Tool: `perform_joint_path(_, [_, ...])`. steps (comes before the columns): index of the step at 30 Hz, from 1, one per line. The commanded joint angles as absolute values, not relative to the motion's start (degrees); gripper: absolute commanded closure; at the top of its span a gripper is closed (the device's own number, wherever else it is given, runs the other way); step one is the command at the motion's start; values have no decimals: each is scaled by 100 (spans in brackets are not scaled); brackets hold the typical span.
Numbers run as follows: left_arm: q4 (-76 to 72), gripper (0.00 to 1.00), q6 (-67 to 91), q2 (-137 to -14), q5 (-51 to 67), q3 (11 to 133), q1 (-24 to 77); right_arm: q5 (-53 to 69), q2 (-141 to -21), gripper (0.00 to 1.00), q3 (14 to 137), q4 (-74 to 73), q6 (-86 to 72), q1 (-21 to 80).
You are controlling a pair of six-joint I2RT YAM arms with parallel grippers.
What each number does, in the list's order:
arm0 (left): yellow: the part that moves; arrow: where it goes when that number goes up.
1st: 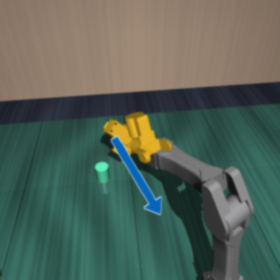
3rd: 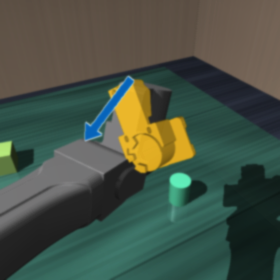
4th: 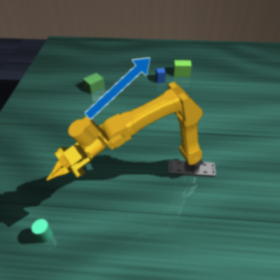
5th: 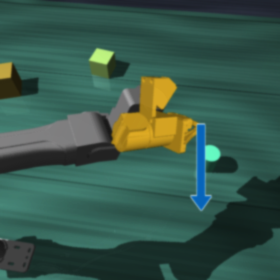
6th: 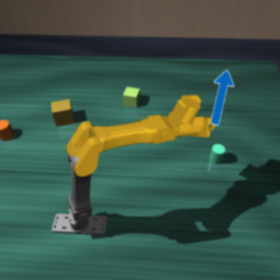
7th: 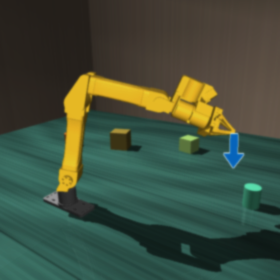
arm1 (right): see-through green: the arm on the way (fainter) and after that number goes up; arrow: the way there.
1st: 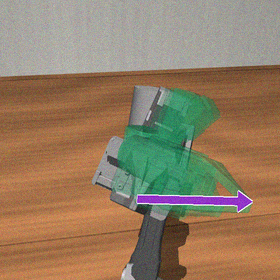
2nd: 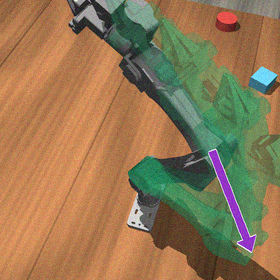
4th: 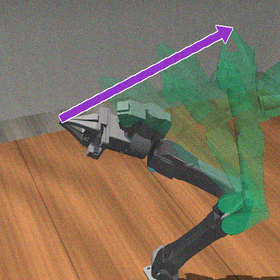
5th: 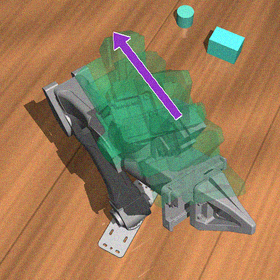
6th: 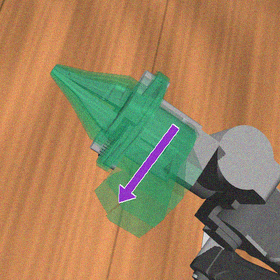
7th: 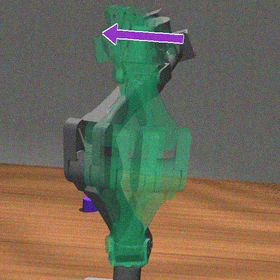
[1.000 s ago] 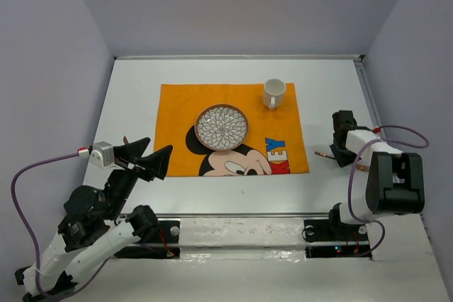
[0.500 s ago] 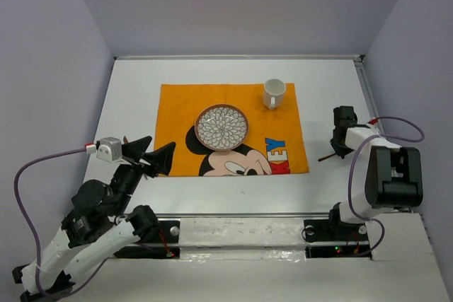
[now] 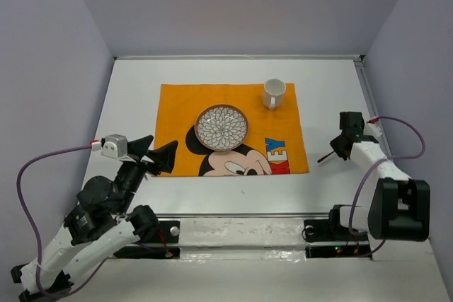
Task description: Set the dinner table for one person
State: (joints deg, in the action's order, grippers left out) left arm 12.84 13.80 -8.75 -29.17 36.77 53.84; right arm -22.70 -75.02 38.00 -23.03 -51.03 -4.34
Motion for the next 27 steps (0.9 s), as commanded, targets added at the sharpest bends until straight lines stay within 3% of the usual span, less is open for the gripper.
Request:
perform_joint_path(1, [1046, 1, 1310, -1037, -3138, 3779, 5318, -2162, -6628, 100, 3884, -2424, -4247, -370])
perform_joint_path(7, [1011, 1, 1292, -1160, -3155, 3771, 5265, -1811, -5924, 100, 4130, -2733, -3832, 95])
perform_joint_path(9, [1002, 1, 1283, -1178, -3164, 3771, 5221, -1810, -5941, 100, 4323, -2821, -3867, 536])
perform_joint_path(10, [985, 1, 1275, -1169, -3164, 3771, 5195, -1924, -6002, 100, 4455, -2873, -3963, 1215])
perform_joint_path(13, [932, 1, 1266, -1178, -3155, 3762, 5072, -2294, -6982, 100, 5541, -3111, -4261, 2578])
perform_joint_path(19, [844, 1, 1257, -1169, -3242, 3727, 4782, -2497, -9208, 100, 7889, -2954, -4263, 4382])
perform_joint_path(24, [922, 1, 1292, -1125, -3550, 3735, 4685, -2014, -11534, 100, 10504, -2839, -4087, 5088])
perform_joint_path(27, [984, 1, 1362, -1134, -3700, 3753, 4658, -1760, -12476, 100, 11370, -2856, -4174, 5308])
